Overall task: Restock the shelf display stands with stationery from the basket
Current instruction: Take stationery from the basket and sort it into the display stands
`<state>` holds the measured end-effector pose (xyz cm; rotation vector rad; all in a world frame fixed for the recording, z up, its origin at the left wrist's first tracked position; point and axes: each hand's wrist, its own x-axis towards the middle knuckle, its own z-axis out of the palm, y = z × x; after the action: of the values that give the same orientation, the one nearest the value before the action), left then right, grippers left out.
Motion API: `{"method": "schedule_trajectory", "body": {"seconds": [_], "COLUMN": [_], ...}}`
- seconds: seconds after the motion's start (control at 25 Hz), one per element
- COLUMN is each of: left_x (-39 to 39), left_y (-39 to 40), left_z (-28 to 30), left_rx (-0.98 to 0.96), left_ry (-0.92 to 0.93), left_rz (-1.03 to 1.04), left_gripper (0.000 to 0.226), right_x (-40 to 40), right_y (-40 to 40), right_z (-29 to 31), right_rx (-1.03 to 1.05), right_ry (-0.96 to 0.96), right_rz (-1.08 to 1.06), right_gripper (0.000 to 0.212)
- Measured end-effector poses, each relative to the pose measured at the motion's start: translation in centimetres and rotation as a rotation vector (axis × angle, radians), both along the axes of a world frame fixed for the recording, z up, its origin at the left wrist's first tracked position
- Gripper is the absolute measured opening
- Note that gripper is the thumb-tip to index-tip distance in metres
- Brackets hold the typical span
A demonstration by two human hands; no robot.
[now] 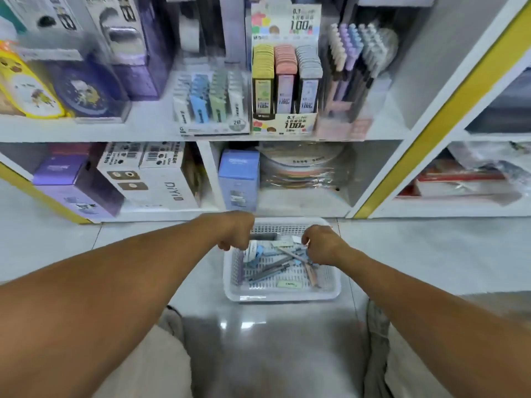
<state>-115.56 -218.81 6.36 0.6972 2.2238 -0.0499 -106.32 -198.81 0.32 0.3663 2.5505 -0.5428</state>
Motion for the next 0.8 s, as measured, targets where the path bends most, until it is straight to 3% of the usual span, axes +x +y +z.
{"method": "schedule_trajectory", "body": {"seconds": [0.08,0.24,0.36,0.52,0.68,0.8], "left_x": [0.3,1.8,2.3,2.9,3.7,4.2], "left_y": [0.8,1.4,2.2,3.9,4.5,4.1], "left_z": [-3.6,-10.8,-15.8,-20.4,-22.7,-23.5], "left_rx": [0.0,-0.049,-0.027,0.005,0.002,0.067], "left_ry": [0.008,-0.107,-0.125,-0.016,0.17,0.208], "left_rz": [0.098,0.261,0.488,0.716,0.726,0.728], "left_gripper": [0.029,0.011,0.045,0.059,0.049,0.038], "right_x": [0.8,2.0,2.0,1.2,1.1,1.2], "right_y": [0.4,0.3,-0.2,-0.4,-0.8,-1.5], "right_z": [-3.3,-8.7,-11.9,-14.9,-16.8,-17.5], "right_rx": [-0.002,0.045,0.088,0.165,0.167,0.118], "right_ry": [-0.055,-0.062,-0.066,-0.011,-0.005,0.002], "right_rz": [-0.035,-0.167,-0.181,-0.205,-0.233,-0.348], "right_gripper": [0.033,0.025,0.017,0.021,0.028,0.023]}}
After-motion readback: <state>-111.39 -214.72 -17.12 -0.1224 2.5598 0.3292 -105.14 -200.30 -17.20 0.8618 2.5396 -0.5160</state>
